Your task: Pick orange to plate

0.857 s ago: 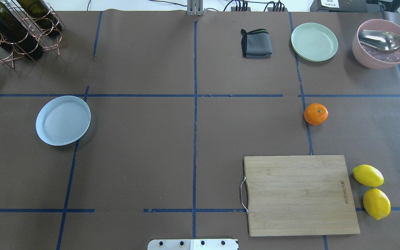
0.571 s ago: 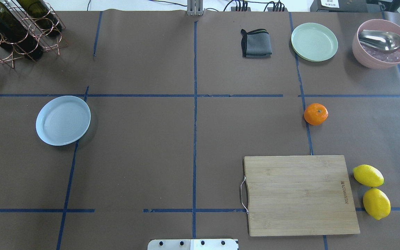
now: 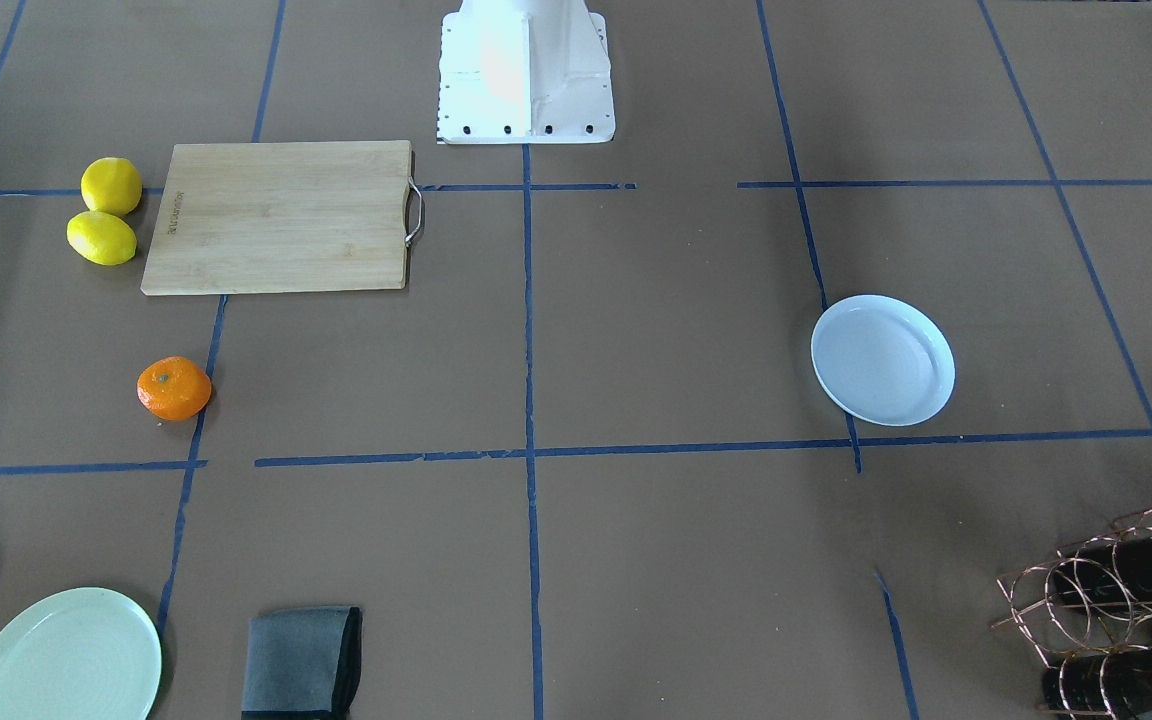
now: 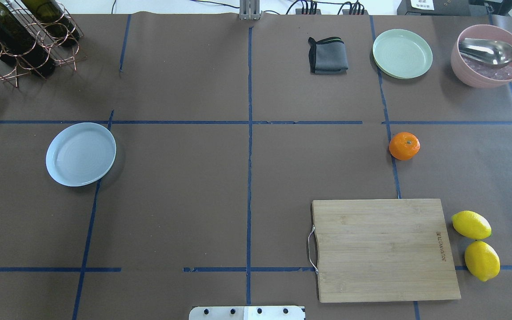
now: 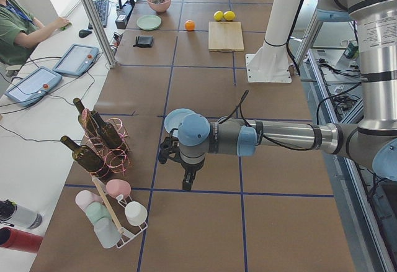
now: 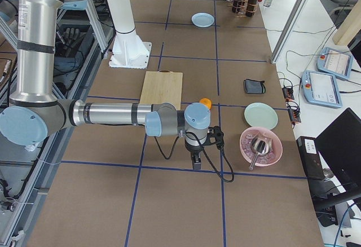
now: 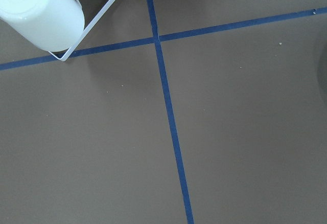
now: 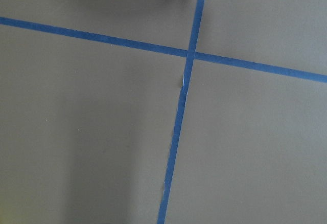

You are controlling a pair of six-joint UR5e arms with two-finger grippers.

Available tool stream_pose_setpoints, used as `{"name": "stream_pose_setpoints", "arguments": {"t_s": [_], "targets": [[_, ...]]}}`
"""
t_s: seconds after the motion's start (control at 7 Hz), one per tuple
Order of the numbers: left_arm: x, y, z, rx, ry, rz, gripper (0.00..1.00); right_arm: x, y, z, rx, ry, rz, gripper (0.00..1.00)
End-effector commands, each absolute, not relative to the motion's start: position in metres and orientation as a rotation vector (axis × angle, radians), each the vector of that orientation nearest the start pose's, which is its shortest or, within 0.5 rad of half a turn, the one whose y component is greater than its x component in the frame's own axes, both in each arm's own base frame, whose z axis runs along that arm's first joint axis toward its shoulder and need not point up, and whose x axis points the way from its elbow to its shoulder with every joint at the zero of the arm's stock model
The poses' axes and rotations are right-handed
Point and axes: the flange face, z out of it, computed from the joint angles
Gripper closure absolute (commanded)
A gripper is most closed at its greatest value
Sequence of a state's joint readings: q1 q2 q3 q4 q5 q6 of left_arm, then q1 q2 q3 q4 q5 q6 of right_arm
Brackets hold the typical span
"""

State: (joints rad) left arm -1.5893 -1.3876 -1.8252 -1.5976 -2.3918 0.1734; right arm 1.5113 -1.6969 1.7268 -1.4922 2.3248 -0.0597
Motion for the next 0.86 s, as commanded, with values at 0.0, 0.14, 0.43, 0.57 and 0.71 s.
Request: {"name": "stream_pose_setpoints", "arguments": {"t_s": [0.0,0.14,0.43,0.57,0.71], "targets": [[-0.066,-0.45,0.583,0.24,0.804,0.224,0.0,0.038,-0.458,0.601,0.252,-0.748,-0.207,0.0],[-0.065,-0.479,0.552,0.38,0.788,0.282,0.0,0.038,-0.462,0.595,0.31,-0.741,-0.231,0.0],[-0.066,-0.49,0.524,0.566,0.771,0.351,0.0,0.036,-0.468,0.585,0.336,-0.756,-0.24,0.0],[-0.065,-0.491,0.513,0.594,0.8,0.257,0.0,0.035,-0.467,0.582,0.338,-0.784,-0.246,0.0],[-0.061,-0.493,0.515,0.634,0.818,0.222,0.0,0.035,-0.468,0.582,0.345,-0.786,-0.248,0.0]]}}
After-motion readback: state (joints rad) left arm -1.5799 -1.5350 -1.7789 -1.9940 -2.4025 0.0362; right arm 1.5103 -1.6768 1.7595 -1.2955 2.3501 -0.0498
